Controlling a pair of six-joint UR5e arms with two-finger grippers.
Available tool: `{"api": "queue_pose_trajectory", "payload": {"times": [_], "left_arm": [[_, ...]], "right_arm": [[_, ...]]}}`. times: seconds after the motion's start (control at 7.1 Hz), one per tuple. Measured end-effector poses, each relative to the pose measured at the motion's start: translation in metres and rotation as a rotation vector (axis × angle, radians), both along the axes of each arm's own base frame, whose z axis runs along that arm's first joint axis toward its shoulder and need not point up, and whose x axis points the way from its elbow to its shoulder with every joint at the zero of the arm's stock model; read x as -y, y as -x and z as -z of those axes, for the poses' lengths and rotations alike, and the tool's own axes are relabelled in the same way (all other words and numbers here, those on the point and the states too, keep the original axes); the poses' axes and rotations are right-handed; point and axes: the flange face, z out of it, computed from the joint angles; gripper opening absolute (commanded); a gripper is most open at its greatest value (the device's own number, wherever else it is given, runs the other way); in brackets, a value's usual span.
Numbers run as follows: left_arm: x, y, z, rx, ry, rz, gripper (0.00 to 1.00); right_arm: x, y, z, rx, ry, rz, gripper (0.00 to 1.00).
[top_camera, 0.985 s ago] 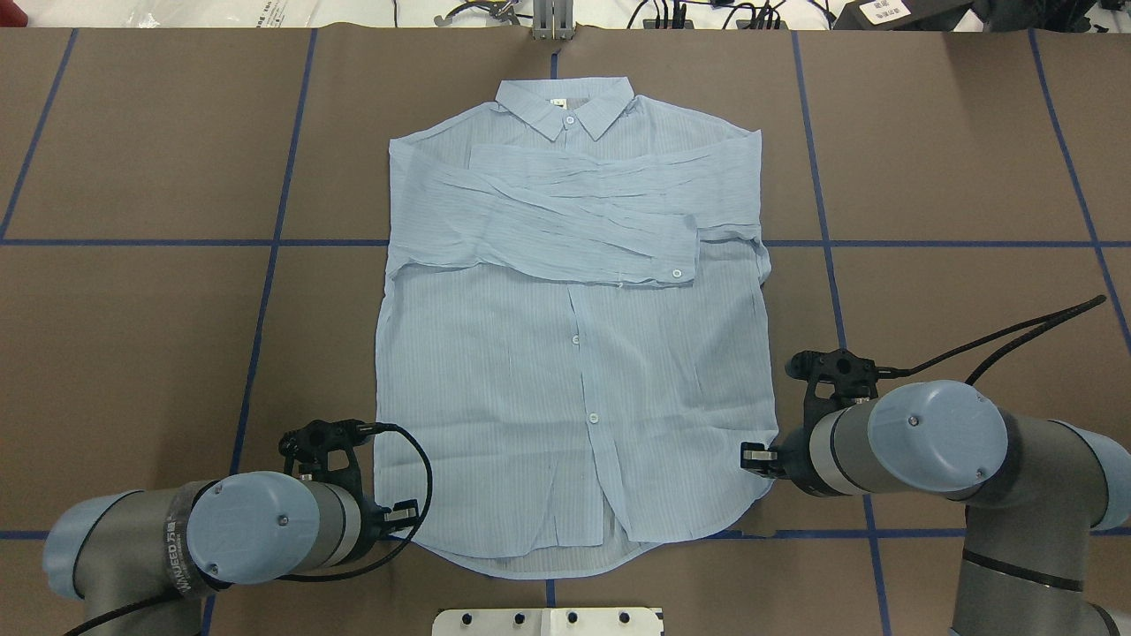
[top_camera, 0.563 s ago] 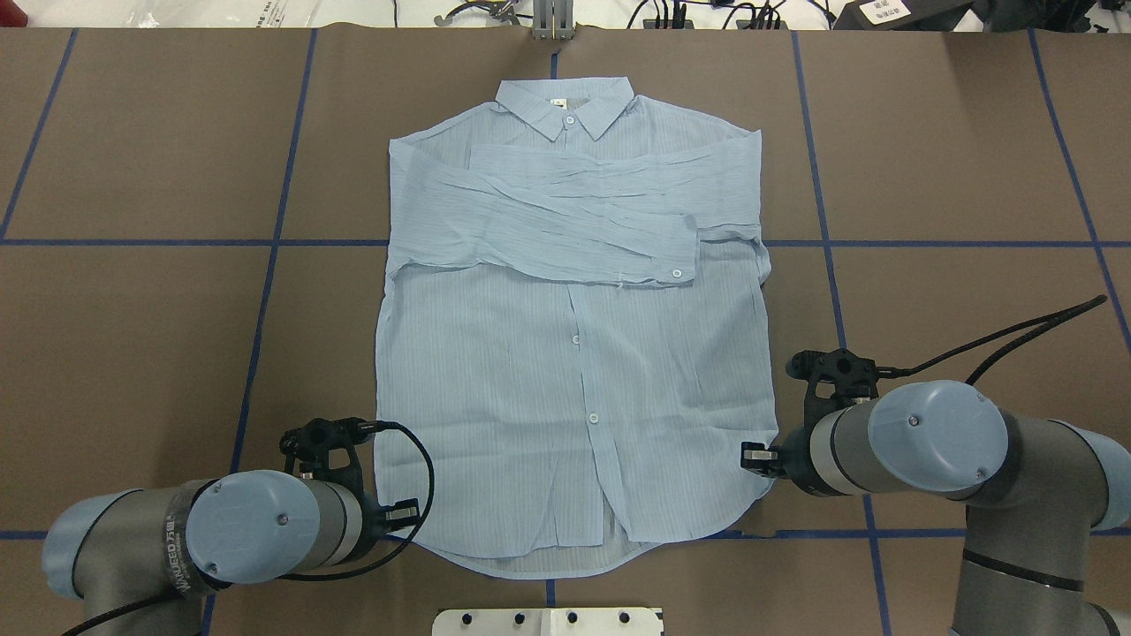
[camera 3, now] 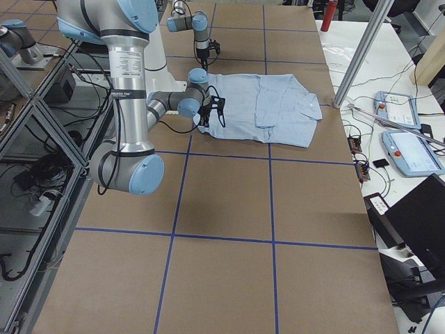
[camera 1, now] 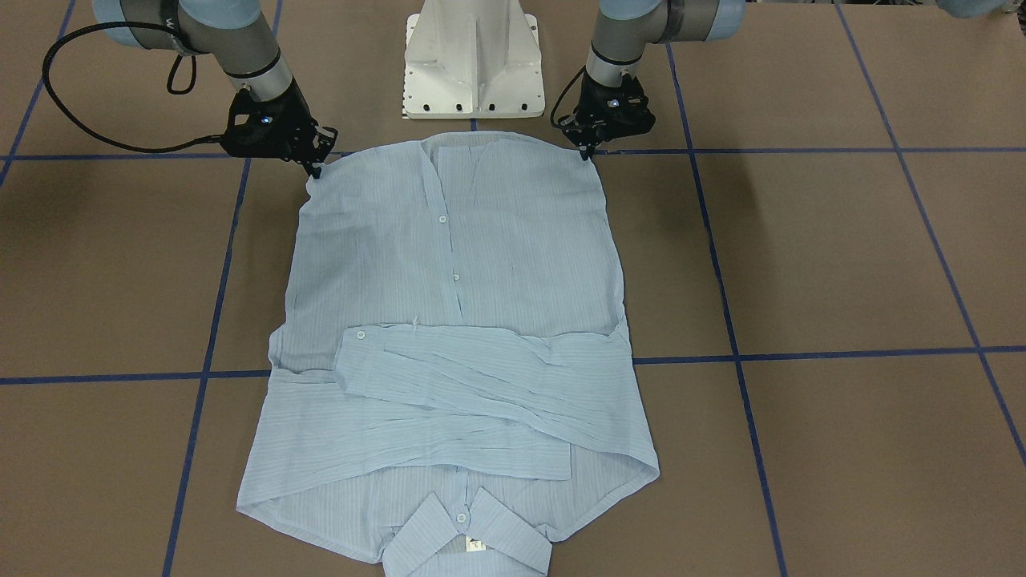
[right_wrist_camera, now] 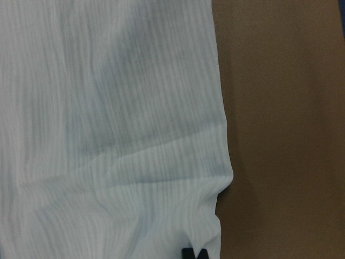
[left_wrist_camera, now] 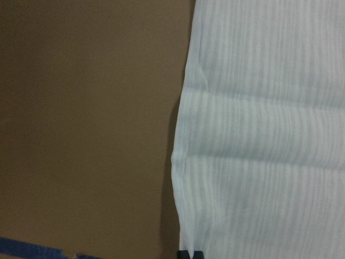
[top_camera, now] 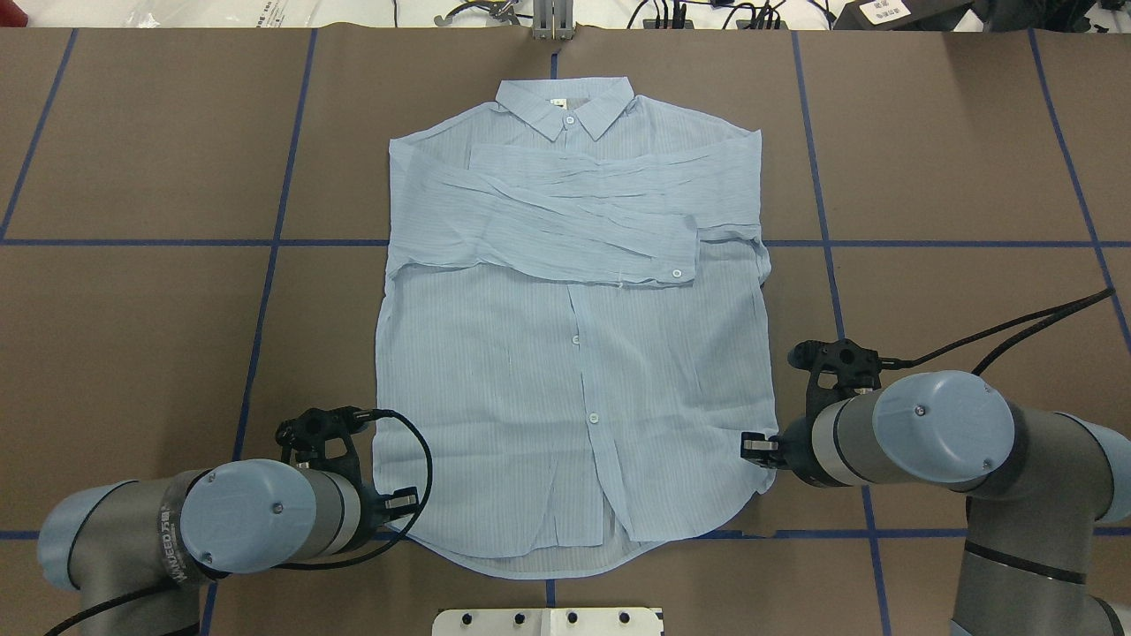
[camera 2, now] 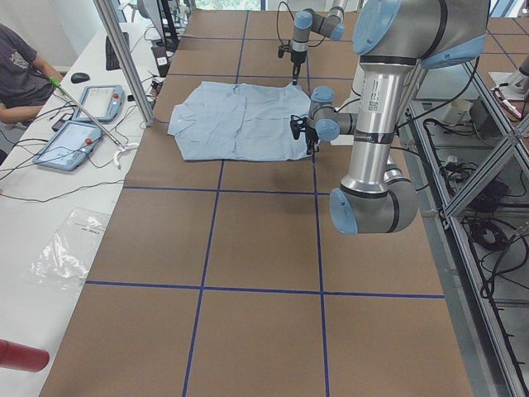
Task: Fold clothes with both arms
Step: 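Lift the hem corners with both grippers and pull them toward the collar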
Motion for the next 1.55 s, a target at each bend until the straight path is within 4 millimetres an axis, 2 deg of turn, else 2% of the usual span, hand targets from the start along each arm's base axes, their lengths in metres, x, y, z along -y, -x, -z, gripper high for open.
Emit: {"api": "queue_pose_trajectory", "payload": {"times": [0.42,1.13,1.55], "left_arm": [[0.017,0.013,0.004,-0.003,-0.049,-0.007,0.00],[0.033,0.031,0.013,-0.020,-0.095,-0.022,0.00],[0.040,0.039,0.016,-0.028,-0.109,-0.037,0.00]], "right_arm": [[0.016,-0.005,0.013,0.026,-0.005,-0.020,0.00],[0.049,-0.033,0.022,0.067,0.040,-0.044,0.00],[0.061,-0.045,0.025,0.082,0.059,-0.054,0.00]]}}
